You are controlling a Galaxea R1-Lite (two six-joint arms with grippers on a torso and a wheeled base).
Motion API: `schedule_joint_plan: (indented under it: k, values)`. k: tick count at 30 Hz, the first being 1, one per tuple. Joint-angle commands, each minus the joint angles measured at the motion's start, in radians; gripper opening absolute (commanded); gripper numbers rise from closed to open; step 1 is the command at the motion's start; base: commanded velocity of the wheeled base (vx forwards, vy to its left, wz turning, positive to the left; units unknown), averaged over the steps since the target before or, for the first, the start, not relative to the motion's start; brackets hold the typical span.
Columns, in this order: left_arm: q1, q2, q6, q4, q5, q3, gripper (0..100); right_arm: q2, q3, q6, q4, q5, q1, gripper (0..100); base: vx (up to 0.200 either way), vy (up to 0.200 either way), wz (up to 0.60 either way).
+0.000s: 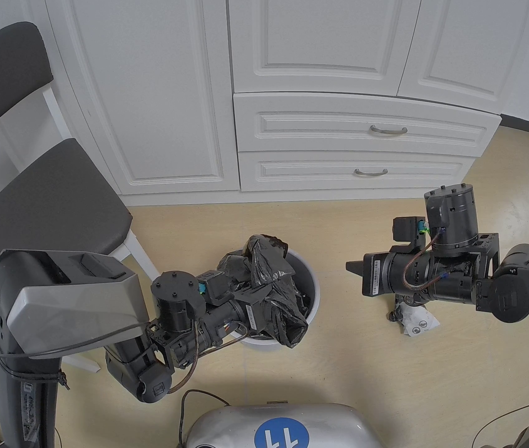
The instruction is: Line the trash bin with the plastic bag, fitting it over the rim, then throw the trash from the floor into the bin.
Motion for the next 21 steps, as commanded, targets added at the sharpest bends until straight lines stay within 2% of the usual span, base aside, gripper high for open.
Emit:
schedule_joint_plan:
  k: [1,2,12,15,18,21]
  values:
    - [-0.005,0.003,-0.001,0.0,-0.001,-0.002,0,0.007,0.004,-0.005,-0.001,0.0,0.001,0,0.0,0.0,0.0]
    - [-0.005,0.003,-0.001,0.0,-0.003,-0.004,100,0.007,0.007,-0.009,-0.001,0.0,0.003,0,0.0,0.0,0.0]
    - [0.007,-0.095,0.022,0.007,-0.007,0.053,100,0.007,0.013,-0.019,-0.001,0.002,0.003,0,0.0,0.0,0.0]
    - [0.036,-0.192,0.055,0.069,-0.049,0.09,100,0.015,0.017,-0.019,-0.001,0.0,0.012,0,0.0,0.0,0.0]
    - [0.05,-0.262,0.067,0.149,-0.056,0.097,100,0.019,0.027,-0.019,-0.001,0.0,0.03,0,0.0,0.0,0.0]
    - [0.076,-0.4,0.13,0.379,-0.056,0.09,100,0.052,0.037,-0.026,-0.002,-0.02,0.09,0,0.0,0.0,0.0]
